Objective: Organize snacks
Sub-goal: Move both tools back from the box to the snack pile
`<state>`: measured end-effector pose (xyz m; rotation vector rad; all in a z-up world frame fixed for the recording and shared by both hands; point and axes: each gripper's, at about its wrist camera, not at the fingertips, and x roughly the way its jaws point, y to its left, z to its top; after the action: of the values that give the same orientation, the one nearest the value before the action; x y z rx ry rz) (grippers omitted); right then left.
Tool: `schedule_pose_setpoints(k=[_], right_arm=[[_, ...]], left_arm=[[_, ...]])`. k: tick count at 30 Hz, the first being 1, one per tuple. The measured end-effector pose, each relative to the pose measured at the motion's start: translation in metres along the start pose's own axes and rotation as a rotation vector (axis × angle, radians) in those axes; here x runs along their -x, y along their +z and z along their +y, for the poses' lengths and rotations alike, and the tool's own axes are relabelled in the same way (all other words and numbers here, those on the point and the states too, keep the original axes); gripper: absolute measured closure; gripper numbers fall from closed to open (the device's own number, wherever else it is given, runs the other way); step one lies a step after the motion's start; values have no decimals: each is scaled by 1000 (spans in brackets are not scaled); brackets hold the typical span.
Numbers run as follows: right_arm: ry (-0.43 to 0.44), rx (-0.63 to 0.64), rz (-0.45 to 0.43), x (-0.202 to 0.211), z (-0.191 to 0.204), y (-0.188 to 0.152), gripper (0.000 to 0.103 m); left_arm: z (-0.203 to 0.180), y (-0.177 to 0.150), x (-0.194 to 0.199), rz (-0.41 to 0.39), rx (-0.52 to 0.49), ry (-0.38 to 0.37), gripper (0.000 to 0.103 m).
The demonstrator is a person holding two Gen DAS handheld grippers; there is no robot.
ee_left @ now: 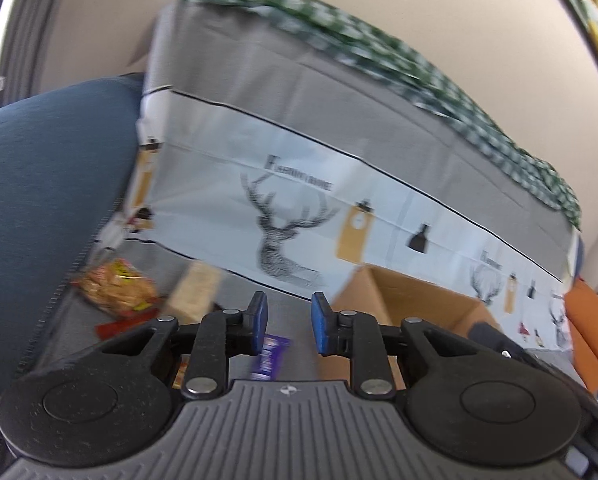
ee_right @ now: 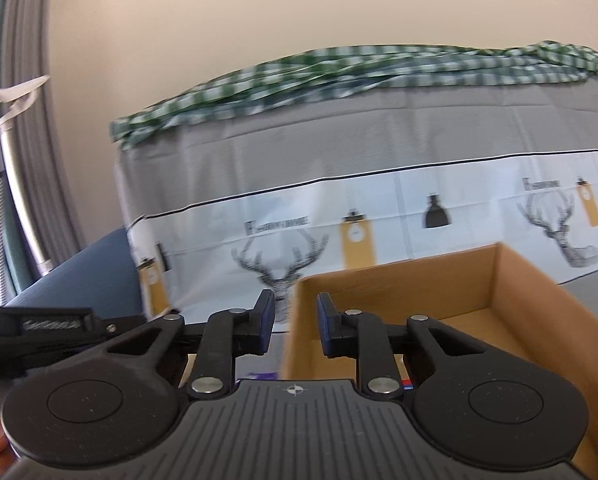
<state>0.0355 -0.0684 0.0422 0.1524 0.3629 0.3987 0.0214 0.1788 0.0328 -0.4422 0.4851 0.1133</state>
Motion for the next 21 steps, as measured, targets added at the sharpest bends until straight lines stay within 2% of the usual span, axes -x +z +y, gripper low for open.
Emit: schedule_pose_setpoints(k=[6,12,17,19,21], right_arm=[[65,32,30,-10,30,-13,79],[126,63,113,-32,64,-29,79],[78,75,198,-64,86,-45,77],[55,81,238,-80,90,-53,71],[37,104,282,-98,93,-60,64]], left_arm=[[37,16,-10,-8,68,63,77],[54,24,-25,9,124,91,77],[54,24,-48,48,75,104,77],[55,23,-58,76,52,105,76],[57,21,-68,98,35,118,70]])
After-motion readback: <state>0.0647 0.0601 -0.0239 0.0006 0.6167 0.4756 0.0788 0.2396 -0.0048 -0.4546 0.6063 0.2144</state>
